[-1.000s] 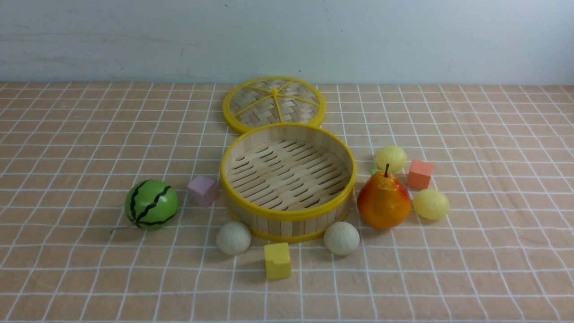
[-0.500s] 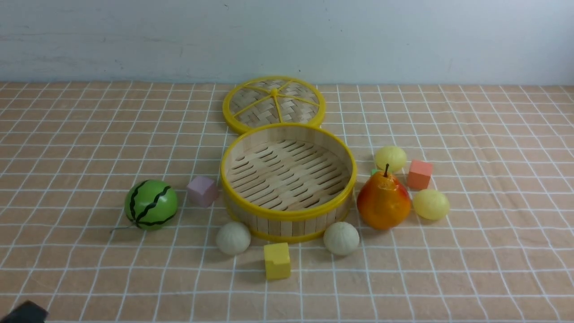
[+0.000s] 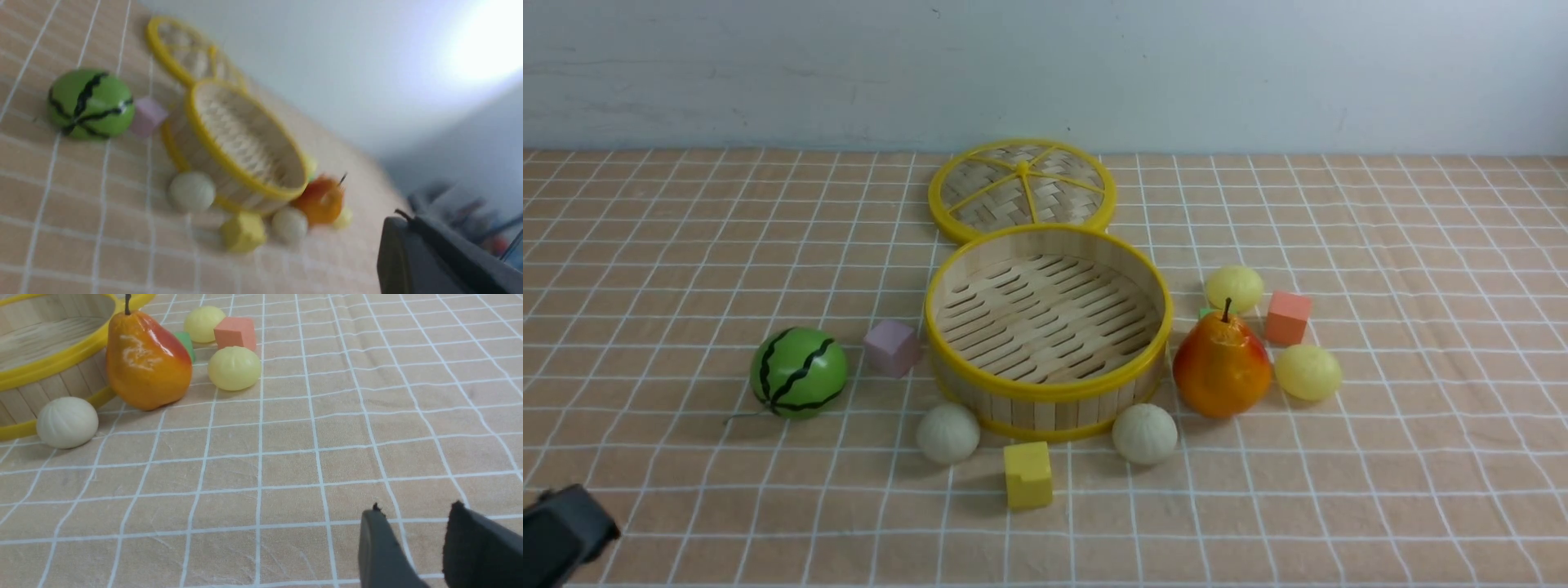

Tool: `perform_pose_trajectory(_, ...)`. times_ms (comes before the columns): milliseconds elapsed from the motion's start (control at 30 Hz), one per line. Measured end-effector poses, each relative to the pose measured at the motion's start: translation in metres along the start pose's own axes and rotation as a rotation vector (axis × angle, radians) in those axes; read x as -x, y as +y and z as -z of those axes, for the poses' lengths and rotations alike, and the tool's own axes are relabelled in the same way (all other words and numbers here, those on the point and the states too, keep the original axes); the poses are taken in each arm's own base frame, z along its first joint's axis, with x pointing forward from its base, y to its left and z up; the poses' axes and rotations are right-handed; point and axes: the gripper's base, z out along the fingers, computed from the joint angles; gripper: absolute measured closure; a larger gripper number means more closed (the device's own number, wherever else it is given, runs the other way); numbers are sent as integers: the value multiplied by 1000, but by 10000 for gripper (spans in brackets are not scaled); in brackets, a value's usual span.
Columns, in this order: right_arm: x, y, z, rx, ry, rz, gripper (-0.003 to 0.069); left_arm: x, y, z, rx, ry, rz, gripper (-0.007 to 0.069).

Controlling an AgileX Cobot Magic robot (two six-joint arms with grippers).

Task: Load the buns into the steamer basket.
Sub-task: Use the left arm to grab a steamed stuffed bun

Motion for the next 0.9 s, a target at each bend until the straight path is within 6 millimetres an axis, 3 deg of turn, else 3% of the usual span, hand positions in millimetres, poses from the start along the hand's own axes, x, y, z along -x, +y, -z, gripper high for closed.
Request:
perform_pose_trajectory(33, 0, 0, 0, 0, 0, 0, 417, -1, 2, -3, 16, 27, -3, 638)
perform_pose_trajectory(67, 0, 0, 0, 0, 0, 0, 417, 11, -4, -18, 103, 188, -57, 638)
perform_pose_trajectory(100, 0, 0, 0, 0, 0, 0, 417, 12, -5, -16, 105, 194, -69, 638)
perform_pose_trajectory(133, 0, 0, 0, 0, 0, 0, 417, 22, -3, -37, 210, 354, -108, 638)
perform_pose_trajectory(200, 0, 0, 0, 0, 0, 0, 417, 33, 2, -63, 306, 505, -130, 638)
perform_pose_trajectory(267, 0, 0, 0, 0, 0, 0, 417, 38, 5, -79, 343, 581, -131, 638)
perform_pose_trajectory(300, 0, 0, 0, 0, 0, 0, 417, 44, 10, -103, 368, 671, -143, 638)
perform_pose_trajectory(400, 0, 0, 0, 0, 0, 0, 417, 46, 13, -145, 339, 794, -181, 638)
perform_pose_trajectory(433, 0, 0, 0, 0, 0, 0, 417, 47, 11, -146, 332, 791, -184, 638)
perform_pose_trajectory(467, 0, 0, 0, 0, 0, 0, 417, 41, 4, -166, 291, 843, -224, 638)
perform_pose_trajectory(500, 0, 0, 0, 0, 0, 0, 417, 40, 3, -168, 285, 849, -231, 638)
perform_pose_trajectory(533, 0, 0, 0, 0, 0, 0, 417, 30, -11, -184, 230, 884, -293, 638)
perform_pose_trajectory(667, 0, 0, 0, 0, 0, 0, 417, 15, -29, -216, 176, 926, -392, 638)
perform_pose_trajectory(733, 0, 0, 0, 0, 0, 0, 417, 7, -24, -246, 194, 947, -406, 638)
perform_pose_trajectory(900, 0, 0, 0, 0, 0, 0, 417, -3, -8, -293, 228, 958, -468, 589)
